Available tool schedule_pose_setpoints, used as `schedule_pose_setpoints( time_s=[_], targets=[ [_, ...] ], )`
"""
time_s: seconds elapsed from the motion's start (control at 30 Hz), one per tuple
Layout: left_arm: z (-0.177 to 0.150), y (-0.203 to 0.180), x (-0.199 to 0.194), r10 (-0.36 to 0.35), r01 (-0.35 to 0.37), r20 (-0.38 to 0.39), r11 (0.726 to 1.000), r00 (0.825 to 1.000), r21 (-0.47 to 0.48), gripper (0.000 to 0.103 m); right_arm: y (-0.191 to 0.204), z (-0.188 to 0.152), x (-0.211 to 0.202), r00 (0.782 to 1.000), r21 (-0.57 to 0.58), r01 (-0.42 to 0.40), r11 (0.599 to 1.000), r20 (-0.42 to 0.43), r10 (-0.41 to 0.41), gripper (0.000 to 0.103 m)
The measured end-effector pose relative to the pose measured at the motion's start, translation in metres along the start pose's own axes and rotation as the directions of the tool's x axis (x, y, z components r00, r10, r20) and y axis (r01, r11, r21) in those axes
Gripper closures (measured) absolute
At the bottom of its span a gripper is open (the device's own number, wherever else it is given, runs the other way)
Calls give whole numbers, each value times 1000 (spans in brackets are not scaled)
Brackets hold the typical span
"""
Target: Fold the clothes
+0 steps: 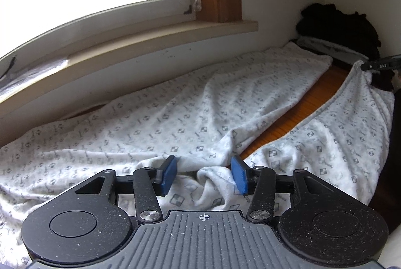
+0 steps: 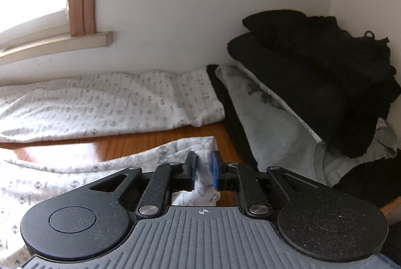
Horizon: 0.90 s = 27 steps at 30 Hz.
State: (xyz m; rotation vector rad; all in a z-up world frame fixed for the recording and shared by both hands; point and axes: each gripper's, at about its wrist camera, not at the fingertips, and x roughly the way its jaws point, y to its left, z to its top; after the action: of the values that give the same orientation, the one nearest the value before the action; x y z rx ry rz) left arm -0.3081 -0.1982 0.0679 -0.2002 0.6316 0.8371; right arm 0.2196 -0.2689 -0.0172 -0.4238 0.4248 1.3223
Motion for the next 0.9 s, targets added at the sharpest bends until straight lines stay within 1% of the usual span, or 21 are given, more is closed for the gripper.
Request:
schedule_pose_setpoints(
  time_s=[0.1, 0.13, 0.23, 0.33, 0.4, 0.43, 0.53, 0.6, 0.63, 0.7, 0.73, 0.77, 0.83, 0.87, 0.9],
  targets=[
    [-8, 8, -11, 18, -18, 0, 1000, 1000, -15, 50, 2, -2, -4, 999, 18, 4, 1000, 38, -4, 84],
    [-11, 10, -14, 28, -28, -1, 999, 1000, -17, 50, 4, -1, -6, 998, 22, -12, 1000, 54, 11, 84],
    [-21, 15, -25, 57, -57, -2, 998, 998, -24, 50, 17, 1, -8, 991, 17, -118, 993, 67, 117, 84],
    [-29, 22, -36, 76, -76, -1, 996, 997, -43, 49, 48, 2, -4, 972, -35, -234, 972, 21, 234, 84],
    [-35, 25, -41, 89, -89, 0, 995, 996, -53, 49, 78, 3, -2, 952, -78, -307, 949, -5, 307, 84],
    [-38, 25, -43, 93, -92, -1, 994, 996, -58, 49, 95, 3, -2, 938, -98, -347, 933, -17, 347, 84],
    [-48, 28, -50, 103, -103, -4, 992, 995, -66, 49, 145, 4, -2, 890, -155, -456, 877, -51, 453, 84],
    [-52, 27, -58, 113, -113, 4, 991, 994, -66, 51, 180, 3, -3, 854, -196, -520, 832, -79, 515, 84],
    [-54, 27, -62, 114, -114, 8, 991, 993, -66, 56, 197, 3, -4, 836, -220, -548, 807, -95, 541, 84],
    [-57, 25, -71, 113, -112, 16, 992, 993, -64, 63, 226, 2, -3, 806, -266, -589, 763, -128, 578, 84],
    [-58, 24, -74, 106, -105, 16, 993, 994, -61, 75, 239, 1, -3, 792, -287, -607, 741, -144, 593, 83],
    [-59, 23, -78, 97, -96, 14, 994, 995, -56, 79, 250, 1, -2, 781, -307, -621, 721, -161, 604, 83],
    [-61, 18, -84, 85, -85, 13, 996, 996, -40, 79, 267, -1, 0, 763, -346, -641, 685, -193, 617, 83],
    [-62, 14, -87, 81, -81, 11, 996, 997, -31, 79, 274, -2, 0, 759, -362, -645, 673, -201, 619, 83],
    [-63, 10, -90, 70, -70, 13, 997, 997, -25, 79, 278, -3, 1, 761, -374, -642, 670, -199, 618, 82]
  ],
)
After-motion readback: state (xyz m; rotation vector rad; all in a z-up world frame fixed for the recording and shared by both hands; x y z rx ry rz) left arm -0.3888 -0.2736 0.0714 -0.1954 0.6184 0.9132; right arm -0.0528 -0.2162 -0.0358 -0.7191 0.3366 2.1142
